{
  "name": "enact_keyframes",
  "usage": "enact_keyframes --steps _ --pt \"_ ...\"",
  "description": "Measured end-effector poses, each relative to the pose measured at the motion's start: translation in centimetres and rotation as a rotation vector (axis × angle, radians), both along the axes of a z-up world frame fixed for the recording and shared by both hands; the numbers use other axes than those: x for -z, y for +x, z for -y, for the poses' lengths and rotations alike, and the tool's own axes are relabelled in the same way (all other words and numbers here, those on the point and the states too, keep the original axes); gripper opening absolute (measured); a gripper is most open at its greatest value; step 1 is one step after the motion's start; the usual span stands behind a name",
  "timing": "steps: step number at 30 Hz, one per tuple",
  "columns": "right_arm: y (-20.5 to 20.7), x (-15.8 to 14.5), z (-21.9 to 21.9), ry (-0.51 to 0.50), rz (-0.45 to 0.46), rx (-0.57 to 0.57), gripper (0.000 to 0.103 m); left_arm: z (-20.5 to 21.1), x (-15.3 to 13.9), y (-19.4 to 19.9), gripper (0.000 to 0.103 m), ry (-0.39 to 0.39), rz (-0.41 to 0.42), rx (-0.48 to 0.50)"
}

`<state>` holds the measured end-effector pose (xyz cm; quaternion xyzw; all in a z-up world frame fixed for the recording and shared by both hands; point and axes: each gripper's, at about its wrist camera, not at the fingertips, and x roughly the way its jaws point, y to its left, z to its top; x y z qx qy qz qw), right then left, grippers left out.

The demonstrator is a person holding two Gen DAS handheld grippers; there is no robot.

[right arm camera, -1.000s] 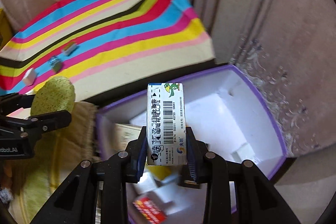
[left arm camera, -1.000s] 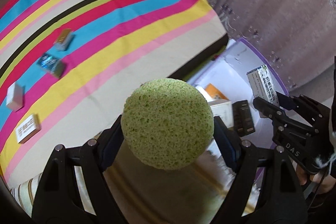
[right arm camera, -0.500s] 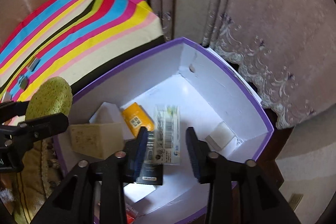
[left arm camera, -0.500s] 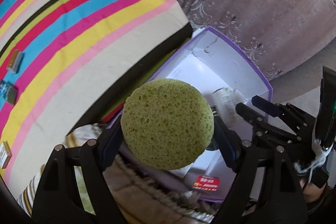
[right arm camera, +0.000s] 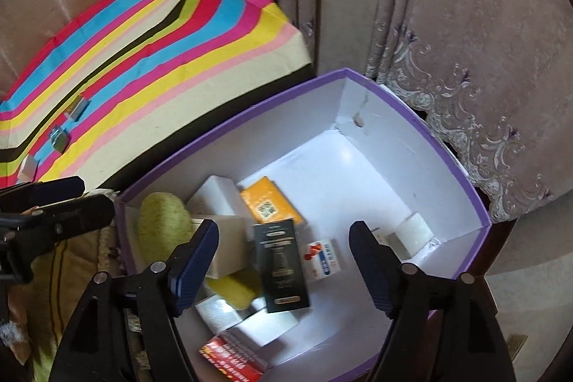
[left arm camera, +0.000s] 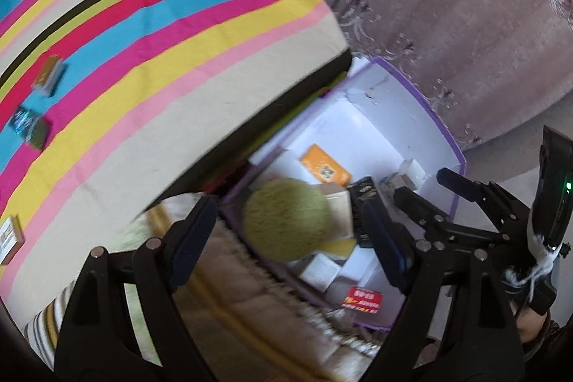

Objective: Organize objects
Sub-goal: 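Carry the sponge and barcode box into the purple-rimmed box and open both tools, then move both open tools back toward the remaining items on the cloth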

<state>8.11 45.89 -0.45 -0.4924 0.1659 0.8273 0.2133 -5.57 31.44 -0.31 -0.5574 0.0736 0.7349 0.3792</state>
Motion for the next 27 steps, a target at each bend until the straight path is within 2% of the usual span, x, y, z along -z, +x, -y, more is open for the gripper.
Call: enact_keyframes --steps 10,20,27 --pt "-2.6 -0.5 4.4 -0.013 -0.006 -0.135 0.080 10.4 -0.6 -3.0 0.086 -0.006 -0.033 -0.235" --pt "-5.7 -0.5 9.5 -0.023 -0.006 -0.268 0.081 21.9 0.5 -5.7 0.091 -0.048 -0.005 -0.548" --pt "-7.9 -0.7 12.7 0.000 0.001 -0.361 0.081 27.6 2.3 -8.0 0.093 -0.111 0.041 -0.690"
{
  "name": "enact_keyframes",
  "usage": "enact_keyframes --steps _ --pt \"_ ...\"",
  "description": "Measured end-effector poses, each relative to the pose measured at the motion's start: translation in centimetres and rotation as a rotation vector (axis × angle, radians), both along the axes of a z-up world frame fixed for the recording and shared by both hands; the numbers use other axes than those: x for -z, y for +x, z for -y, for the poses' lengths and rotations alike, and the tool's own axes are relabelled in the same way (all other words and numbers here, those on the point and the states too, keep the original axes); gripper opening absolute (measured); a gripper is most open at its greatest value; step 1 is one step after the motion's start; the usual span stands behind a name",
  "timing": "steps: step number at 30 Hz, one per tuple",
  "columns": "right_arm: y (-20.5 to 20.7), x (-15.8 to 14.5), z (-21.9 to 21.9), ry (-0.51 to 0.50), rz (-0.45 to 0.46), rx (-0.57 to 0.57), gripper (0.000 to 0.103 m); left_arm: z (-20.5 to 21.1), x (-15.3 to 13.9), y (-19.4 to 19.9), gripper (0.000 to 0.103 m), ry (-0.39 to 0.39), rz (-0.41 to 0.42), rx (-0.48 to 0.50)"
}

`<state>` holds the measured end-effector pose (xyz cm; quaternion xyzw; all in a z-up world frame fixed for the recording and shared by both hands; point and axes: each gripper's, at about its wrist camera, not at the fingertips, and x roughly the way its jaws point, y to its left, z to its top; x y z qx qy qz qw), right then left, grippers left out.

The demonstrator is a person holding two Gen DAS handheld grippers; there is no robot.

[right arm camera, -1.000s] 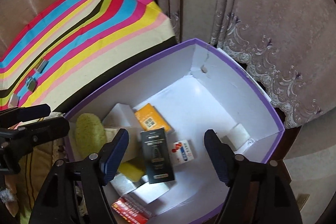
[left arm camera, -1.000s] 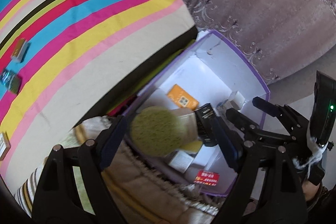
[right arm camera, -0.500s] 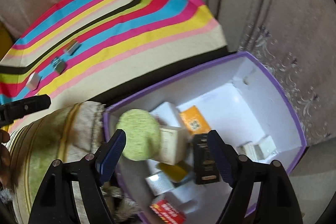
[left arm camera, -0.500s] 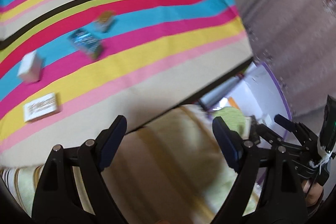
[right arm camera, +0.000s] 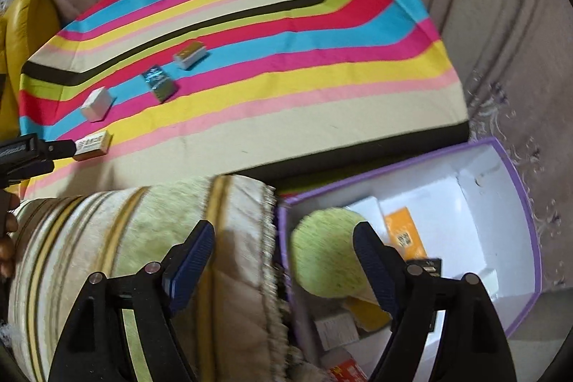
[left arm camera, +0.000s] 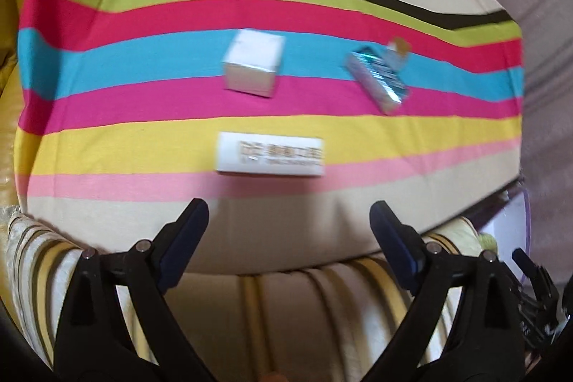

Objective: Organize objects
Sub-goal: 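Move both open tools back toward the remaining items on the cloth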

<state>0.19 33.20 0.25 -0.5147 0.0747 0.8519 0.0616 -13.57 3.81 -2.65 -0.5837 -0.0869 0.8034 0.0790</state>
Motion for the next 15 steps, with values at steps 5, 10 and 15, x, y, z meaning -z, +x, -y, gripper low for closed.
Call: enact_keyframes --steps 5,10,15 --pt "-1.9 -0.5 1.2 -0.005 -0.018 -0.032 0.081 1.2 1.6 -2.3 0.094 0.021 0.059 -0.043" --pt "-3.9 -0.3 2.4 0.011 -0.018 -0.072 0.081 0.7 2.5 -3.7 0.096 0.007 0.077 -0.047" --pt "-5.9 -0.1 3.4 0.029 -0.017 -0.109 0.081 0.0 3.0 -4.3 0.098 -0.037 0.085 -0.036"
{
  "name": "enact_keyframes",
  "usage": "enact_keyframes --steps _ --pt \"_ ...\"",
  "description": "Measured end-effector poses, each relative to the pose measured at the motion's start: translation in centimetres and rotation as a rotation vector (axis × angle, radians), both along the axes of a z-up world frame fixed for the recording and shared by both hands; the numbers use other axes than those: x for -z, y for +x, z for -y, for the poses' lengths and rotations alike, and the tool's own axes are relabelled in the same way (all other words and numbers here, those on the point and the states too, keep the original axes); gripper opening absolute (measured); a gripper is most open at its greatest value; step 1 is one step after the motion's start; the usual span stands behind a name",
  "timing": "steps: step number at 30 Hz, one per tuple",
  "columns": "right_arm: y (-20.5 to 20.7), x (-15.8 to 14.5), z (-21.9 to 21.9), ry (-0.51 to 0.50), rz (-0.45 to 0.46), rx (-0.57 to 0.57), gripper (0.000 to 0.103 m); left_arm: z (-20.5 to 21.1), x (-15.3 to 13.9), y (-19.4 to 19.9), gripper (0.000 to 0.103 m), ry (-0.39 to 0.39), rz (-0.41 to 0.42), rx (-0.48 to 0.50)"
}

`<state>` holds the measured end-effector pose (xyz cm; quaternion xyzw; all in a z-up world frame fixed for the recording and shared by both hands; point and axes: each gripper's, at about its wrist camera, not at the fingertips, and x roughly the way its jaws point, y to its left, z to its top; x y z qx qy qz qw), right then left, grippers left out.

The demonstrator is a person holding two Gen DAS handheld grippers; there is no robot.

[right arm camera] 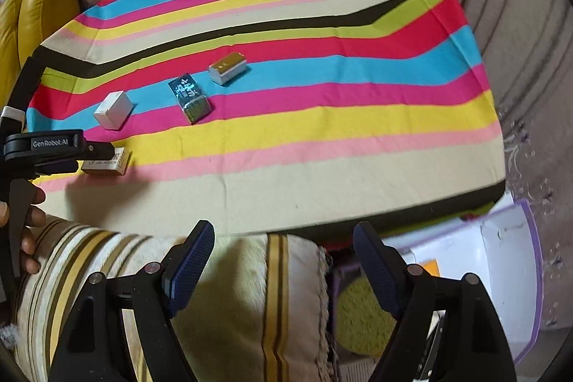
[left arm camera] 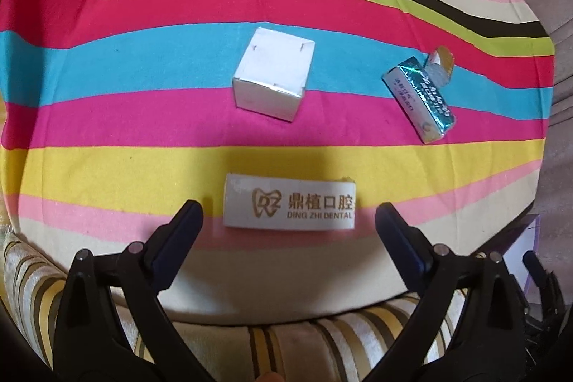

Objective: Organize objects
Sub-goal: 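Move both open tools back toward the remaining items on the cloth, then grasp the DING ZHI DENTAL box with the left tool while the right tool grasps the blue-green packet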

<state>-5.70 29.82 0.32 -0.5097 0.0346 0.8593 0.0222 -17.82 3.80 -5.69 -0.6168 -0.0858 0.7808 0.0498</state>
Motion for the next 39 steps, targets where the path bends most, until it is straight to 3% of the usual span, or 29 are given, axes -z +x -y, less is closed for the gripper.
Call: enact_keyframes --steps 6,12,14,17,24,29,36,39 --pt "-2.4 0.0 0.8 0.017 -0.015 -0.023 0.081 -0.6 1.3 -0.9 0.098 -0.040 0.031 0.006" --pt "-5.0 0.3 1.9 0.020 -0.012 -0.038 0.082 -1.6 1.9 -1.1 0.098 -0.133 0.018 0.038" --pt "-6.0 0.3 2.6 0.028 -0.024 -0.054 0.082 -1.9 1.9 -1.1 0.096 -0.148 0.007 0.045" --pt "-7.5 0.4 3.5 0.047 -0.028 -0.074 0.082 -2.4 1.7 -1.2 0.084 -0.174 -0.017 0.050" --pt "-11.0 0.7 5.9 0.013 -0.055 -0.137 0.082 -1.3 1.1 -0.5 0.084 -0.088 -0.066 0.031" --pt "-13.5 1.8 7.7 0.011 -0.039 -0.193 0.082 0.6 0.1 0.1 0.084 -0.049 -0.134 -0.053" --pt "-15.6 3.2 9.3 0.033 -0.020 -0.240 0.081 2.2 -0.1 -0.4 0.084 -0.004 -0.170 -0.113" --pt "-16.0 3.9 9.6 0.047 0.000 -0.246 0.070 2.5 0.5 -0.7 0.084 0.010 -0.162 -0.114"
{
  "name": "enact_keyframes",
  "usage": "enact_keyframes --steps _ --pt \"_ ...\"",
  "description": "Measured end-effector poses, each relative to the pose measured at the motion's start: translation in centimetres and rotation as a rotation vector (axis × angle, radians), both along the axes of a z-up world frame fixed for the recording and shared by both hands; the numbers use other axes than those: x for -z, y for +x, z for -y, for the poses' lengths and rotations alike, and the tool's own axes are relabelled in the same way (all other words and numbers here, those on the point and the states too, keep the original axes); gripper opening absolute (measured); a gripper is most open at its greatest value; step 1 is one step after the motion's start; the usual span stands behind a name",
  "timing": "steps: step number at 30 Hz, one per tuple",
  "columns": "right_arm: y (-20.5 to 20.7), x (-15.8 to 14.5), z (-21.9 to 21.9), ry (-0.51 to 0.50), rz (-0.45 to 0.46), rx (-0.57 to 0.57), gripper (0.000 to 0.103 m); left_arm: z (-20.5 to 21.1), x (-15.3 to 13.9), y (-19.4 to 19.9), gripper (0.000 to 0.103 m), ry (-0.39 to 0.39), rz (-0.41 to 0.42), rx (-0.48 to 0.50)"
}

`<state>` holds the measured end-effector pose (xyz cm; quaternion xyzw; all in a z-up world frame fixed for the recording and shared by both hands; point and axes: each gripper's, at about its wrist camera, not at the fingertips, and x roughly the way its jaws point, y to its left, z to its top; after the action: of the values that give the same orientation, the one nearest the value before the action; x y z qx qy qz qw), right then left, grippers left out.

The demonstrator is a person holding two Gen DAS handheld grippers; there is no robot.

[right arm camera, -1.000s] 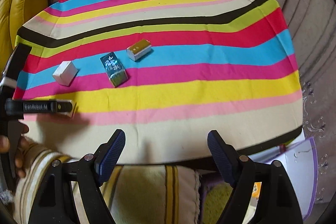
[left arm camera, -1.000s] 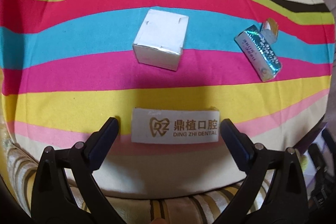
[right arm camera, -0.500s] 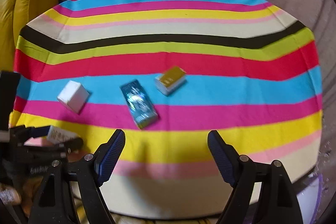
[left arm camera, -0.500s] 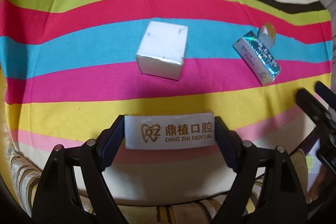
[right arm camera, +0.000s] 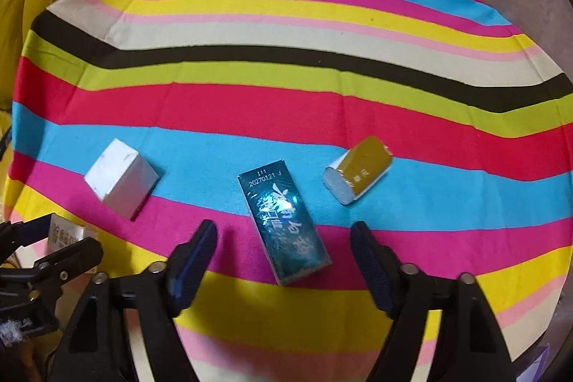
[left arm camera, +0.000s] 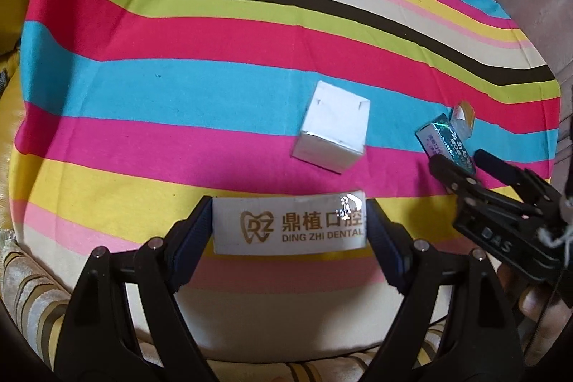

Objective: Organize objects
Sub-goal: 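Grasp the DING ZHI DENTAL box with the left tool while the right tool grasps the blue-green packet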

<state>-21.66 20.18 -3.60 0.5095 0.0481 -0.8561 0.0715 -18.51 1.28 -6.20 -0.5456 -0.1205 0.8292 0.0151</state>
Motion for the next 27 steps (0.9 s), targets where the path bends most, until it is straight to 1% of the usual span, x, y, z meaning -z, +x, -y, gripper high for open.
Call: enact_keyframes --steps 2,3,6,7,8,9,11,13,16,23,27 --pt "-0.3 0.5 0.2 0.003 0.016 -0.005 0.060 0.3 0.2 0.1 0.084 0.007 0.001 0.000" --pt "-0.4 0.6 0.2 0.006 0.023 -0.005 0.058 0.2 0.3 0.2 0.084 0.011 0.000 -0.001" --pt "-0.4 0.9 0.1 0.005 0.036 -0.003 0.047 -0.3 0.2 -0.3 0.084 0.015 -0.001 -0.001" --pt "-0.4 1.0 0.0 0.005 0.037 -0.001 0.043 1.1 -0.1 0.1 0.084 0.015 -0.001 0.002" --pt "-0.3 0.9 -0.1 0.005 0.036 -0.002 0.038 1.0 -0.2 0.2 0.084 0.013 -0.002 0.004" --pt "-0.2 0.9 -0.1 0.012 0.033 -0.001 0.035 0.9 -0.2 0.2 0.084 0.011 -0.003 0.006" --pt "-0.3 0.8 0.4 0.024 0.033 0.000 0.035 0.6 -0.1 -0.1 0.084 0.005 -0.006 0.011" --pt "0.1 0.8 0.3 0.026 0.033 0.003 0.035 0.9 -0.5 0.8 0.084 0.001 -0.011 0.013" --pt "0.5 0.3 0.4 0.032 0.022 0.010 0.034 0.8 -0.5 0.8 0.084 -0.004 -0.018 0.015" --pt "3.1 -1.6 -0.2 0.040 -0.012 0.025 0.034 0.0 -1.5 1.4 0.084 -0.028 -0.054 0.035" --pt "4.5 -2.4 -1.0 0.046 -0.034 0.042 0.034 -0.9 -2.3 2.3 0.084 -0.016 -0.064 0.060"
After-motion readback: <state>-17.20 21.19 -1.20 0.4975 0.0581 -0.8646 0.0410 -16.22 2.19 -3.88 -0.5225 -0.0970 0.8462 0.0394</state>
